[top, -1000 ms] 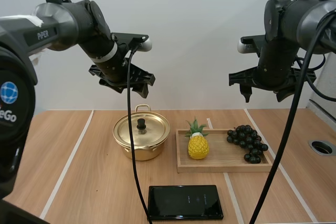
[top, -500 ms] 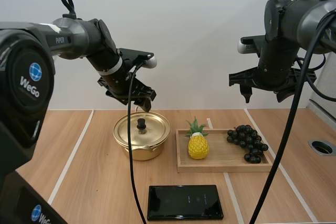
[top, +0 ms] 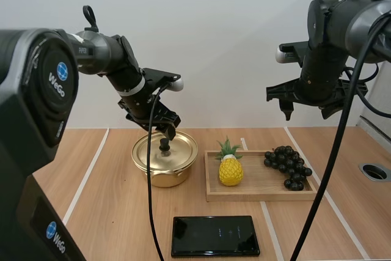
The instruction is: Open the pot, put the grape inside, and close it
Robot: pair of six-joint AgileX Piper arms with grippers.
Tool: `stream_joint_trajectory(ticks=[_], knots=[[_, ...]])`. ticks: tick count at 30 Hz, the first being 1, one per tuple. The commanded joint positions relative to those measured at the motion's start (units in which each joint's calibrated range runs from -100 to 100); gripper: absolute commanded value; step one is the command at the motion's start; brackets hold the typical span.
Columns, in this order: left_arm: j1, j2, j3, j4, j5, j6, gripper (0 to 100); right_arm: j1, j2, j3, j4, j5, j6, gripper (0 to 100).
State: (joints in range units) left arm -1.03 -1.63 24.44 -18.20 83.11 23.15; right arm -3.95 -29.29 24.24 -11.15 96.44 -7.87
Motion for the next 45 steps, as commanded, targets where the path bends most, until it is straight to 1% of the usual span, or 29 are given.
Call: stream_joint_trajectory(ticks=[1,5,14,29,35,36,37,38,39,40,41,45], knots=[[-0.2,1.3,0.2,-0.4,-0.5,0.7,100,-0.3,-0.6,0.1,0.0,0.0,-0.3,100],[-0.2,2.7,0.2,-0.5,-0.5,1.2,100,-0.3,-0.6,0.1,0.0,0.0,-0.3,100],[-0.2,4.1,0.2,-3.9,-1.3,3.7,100,-0.3,-0.6,0.1,0.0,0.0,-0.3,100],[-0.2,6.2,0.2,-3.9,-4.7,4.5,100,-0.3,-0.6,0.1,0.0,0.0,-0.3,100],[-0.2,6.3,0.2,-3.9,-4.2,4.4,100,-0.3,-0.6,0.1,-0.1,0.6,-0.3,100],[-0.2,6.3,0.2,-3.9,-4.0,4.0,91,-0.3,-0.6,0.1,-0.1,0.6,-0.3,100],[-0.2,6.3,0.2,-3.9,-4.0,3.2,72,-0.3,-0.6,0.1,-0.1,0.8,-0.3,100],[-0.2,6.3,0.2,-3.9,-4.0,2.3,50,-0.3,-0.6,0.1,-0.1,1.0,-0.3,100],[-0.2,6.3,0.2,-3.9,-4.0,1.2,27,-0.3,-0.6,0.1,-0.1,1.5,-0.3,100],[-0.2,6.3,0.2,-3.9,-4.0,0.3,7,-0.3,-0.6,0.1,-0.1,2.0,-0.3,100],[-0.2,6.3,0.2,-3.9,-4.0,-0.2,0,-0.3,-0.6,0.1,-0.1,2.3,-0.3,100],[-0.2,6.3,0.2,-3.9,-3.6,-0.3,0,-0.3,-0.6,0.1,-0.3,3.2,-2.1,100]])
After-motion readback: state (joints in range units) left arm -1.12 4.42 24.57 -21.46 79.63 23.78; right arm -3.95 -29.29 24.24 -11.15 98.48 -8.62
